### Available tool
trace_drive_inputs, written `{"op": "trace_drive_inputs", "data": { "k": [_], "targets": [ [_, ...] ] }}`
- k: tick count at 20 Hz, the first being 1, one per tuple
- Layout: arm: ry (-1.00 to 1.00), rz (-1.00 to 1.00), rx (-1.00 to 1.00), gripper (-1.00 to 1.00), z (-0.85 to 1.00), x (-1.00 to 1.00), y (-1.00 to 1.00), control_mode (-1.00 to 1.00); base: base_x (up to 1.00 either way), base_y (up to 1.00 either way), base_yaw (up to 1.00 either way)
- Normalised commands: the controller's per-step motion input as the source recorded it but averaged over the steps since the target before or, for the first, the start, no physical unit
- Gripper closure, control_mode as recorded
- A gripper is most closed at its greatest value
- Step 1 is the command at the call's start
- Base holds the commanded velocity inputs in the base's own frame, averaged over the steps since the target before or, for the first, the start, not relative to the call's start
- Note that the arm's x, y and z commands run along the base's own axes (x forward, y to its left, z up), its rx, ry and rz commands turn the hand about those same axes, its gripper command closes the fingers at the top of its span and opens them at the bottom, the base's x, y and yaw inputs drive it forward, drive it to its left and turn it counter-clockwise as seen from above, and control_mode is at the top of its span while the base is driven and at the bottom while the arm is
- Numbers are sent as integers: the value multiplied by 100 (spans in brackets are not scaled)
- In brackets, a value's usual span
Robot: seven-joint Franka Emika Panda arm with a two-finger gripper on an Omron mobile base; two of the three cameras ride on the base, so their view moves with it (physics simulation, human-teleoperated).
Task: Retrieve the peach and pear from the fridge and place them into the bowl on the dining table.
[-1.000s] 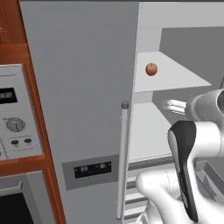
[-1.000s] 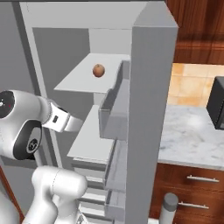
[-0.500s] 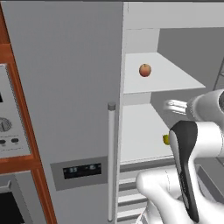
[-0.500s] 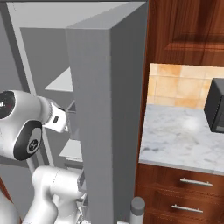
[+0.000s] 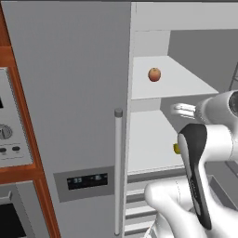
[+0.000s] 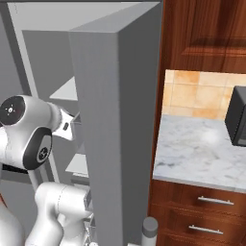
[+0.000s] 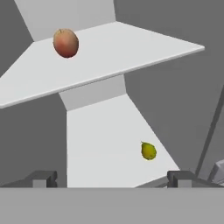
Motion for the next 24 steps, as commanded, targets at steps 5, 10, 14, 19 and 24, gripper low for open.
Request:
{"op": "trace_drive_inputs", "data": {
  "k": [5, 10, 14, 19, 24],
  "targets": [
    [0, 15, 0, -100, 15, 0, 5, -100, 0, 0, 0],
    [-1, 3, -8, -100, 64, 6, 39, -100, 0, 0, 0],
    [2, -1, -8, -100, 71, 14, 11, -100, 0, 0, 0],
    [1, 0, -5, -100, 27, 27, -1, -100, 0, 0, 0],
    [0, 7, 0, -100, -19, 38, -9, -100, 0, 0, 0]
  ]
}}
